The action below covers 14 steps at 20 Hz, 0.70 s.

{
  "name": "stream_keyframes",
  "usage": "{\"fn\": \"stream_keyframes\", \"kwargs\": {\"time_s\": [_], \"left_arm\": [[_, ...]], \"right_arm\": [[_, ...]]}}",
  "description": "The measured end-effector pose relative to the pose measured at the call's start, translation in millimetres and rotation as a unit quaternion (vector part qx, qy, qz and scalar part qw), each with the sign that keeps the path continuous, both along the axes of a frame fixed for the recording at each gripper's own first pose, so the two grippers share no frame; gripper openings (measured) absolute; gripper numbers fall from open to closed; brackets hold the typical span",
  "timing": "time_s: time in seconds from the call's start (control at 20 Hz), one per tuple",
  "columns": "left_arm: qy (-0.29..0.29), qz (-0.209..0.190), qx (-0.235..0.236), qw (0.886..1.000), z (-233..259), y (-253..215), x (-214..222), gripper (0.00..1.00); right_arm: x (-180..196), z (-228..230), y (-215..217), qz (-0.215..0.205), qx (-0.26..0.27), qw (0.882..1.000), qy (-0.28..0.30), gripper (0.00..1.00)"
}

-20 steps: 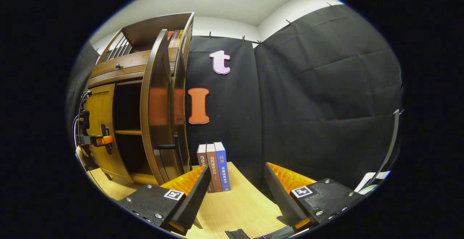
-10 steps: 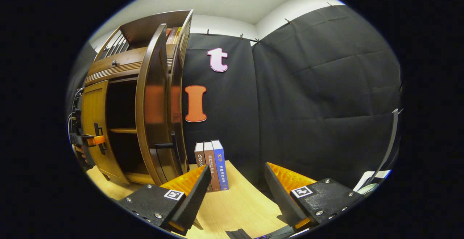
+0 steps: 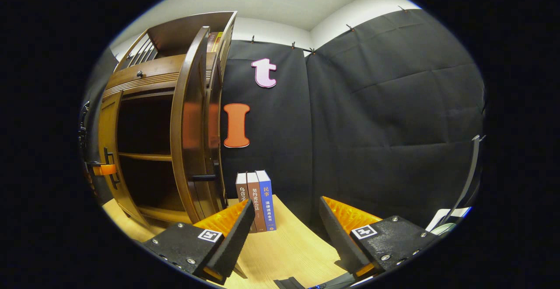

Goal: Open the right door of the double-door shoe cabinet with the right hand, and open the left door with the left hand.

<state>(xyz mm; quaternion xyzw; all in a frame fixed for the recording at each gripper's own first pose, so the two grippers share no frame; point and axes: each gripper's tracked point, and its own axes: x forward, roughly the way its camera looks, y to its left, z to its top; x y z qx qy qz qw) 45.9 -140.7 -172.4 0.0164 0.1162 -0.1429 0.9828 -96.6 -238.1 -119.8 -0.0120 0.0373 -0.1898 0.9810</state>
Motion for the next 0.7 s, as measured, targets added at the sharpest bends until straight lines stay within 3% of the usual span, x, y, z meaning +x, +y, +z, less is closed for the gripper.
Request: {"fn": "stream_keyframes", "kwargs": {"time_s": [0.15,0.2,0.25,0.7], "left_arm": [[-0.001,-0.009,-0.003,1.0,3,5,-11,0.28],[-0.001,-0.011,-0.004,1.0,4,6,-14,0.28],[-0.001,-0.012,-0.004,1.0,4,8,-19,0.29],[0.003,-0.018,-0.005,1.0,15,28,-54,0.28]], "right_arm": [[-3,2,-1,-0.002,0.001,1.0,-0.003,0.92],[-5,4,-1,-0.002,0.001,1.0,-0.004,0.86],[-7,4,0,-0.003,0.002,1.0,-0.005,0.92],[-17,8,3,-0.004,-0.001,1.0,-0.011,0.92]]}}
